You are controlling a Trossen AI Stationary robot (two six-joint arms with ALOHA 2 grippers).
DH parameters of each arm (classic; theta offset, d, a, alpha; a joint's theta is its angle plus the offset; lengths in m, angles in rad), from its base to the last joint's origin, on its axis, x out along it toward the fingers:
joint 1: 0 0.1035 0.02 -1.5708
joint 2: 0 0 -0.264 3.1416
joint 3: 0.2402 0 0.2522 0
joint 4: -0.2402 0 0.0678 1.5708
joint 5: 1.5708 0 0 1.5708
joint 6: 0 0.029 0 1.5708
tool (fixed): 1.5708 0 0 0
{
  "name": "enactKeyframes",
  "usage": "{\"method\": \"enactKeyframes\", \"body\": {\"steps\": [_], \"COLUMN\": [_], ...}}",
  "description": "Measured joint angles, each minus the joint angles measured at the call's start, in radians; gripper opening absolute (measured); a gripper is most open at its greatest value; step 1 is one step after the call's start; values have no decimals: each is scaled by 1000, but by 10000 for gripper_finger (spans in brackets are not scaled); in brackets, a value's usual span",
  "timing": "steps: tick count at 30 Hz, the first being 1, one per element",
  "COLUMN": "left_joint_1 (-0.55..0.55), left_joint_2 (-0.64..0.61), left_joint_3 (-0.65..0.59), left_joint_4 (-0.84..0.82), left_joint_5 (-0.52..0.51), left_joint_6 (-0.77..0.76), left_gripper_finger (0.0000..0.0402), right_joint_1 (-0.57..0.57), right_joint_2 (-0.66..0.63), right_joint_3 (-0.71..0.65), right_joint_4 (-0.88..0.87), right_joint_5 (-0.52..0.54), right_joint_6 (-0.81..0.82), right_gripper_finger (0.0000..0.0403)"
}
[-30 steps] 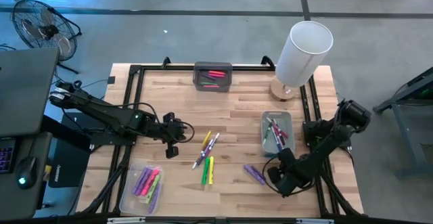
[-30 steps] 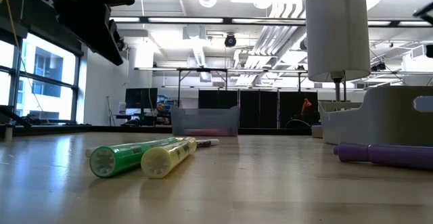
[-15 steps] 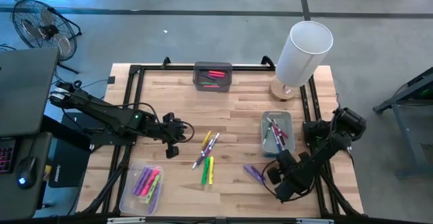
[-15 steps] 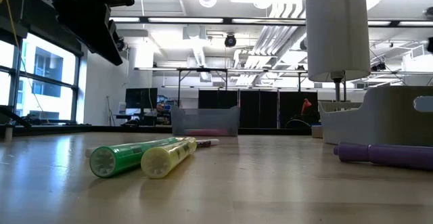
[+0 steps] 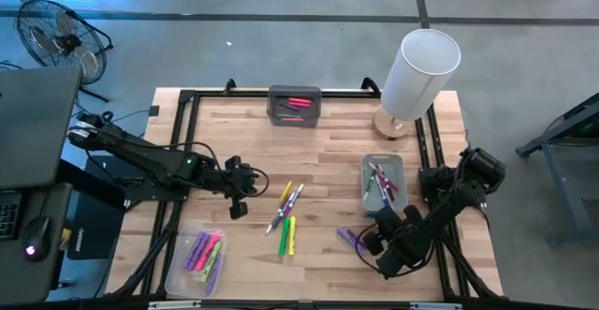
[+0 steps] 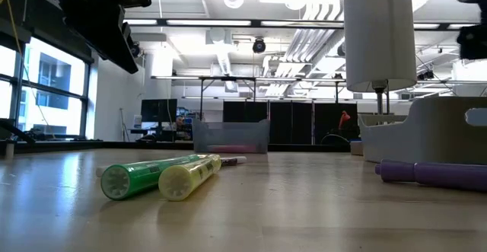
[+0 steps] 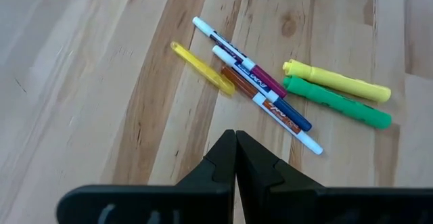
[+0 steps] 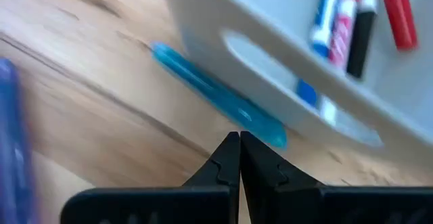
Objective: Pick & Place Markers
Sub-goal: Put the blue pen into the black bin
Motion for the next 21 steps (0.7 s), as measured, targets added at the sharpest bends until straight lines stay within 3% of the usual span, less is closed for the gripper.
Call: {"method": "enactKeyframes", "body": {"steps": [7, 21], "left_joint_1": [0, 0], "left_joint_2": [0, 0], "left_joint_3": [0, 0], "left_joint_4": [0, 2], "left_joint_5": [7, 15], "left_joint_6": [-15, -14], "left_gripper_finger": [0, 0], "right_joint_1": [-50, -57], "right_joint_2": [-2, -3], "right_joint_3": [0, 188], "right_joint_4": [106, -112], "right_joint_5": [91, -74], "right_joint_6": [-125, -218], "right_gripper_finger": [0, 0]}}
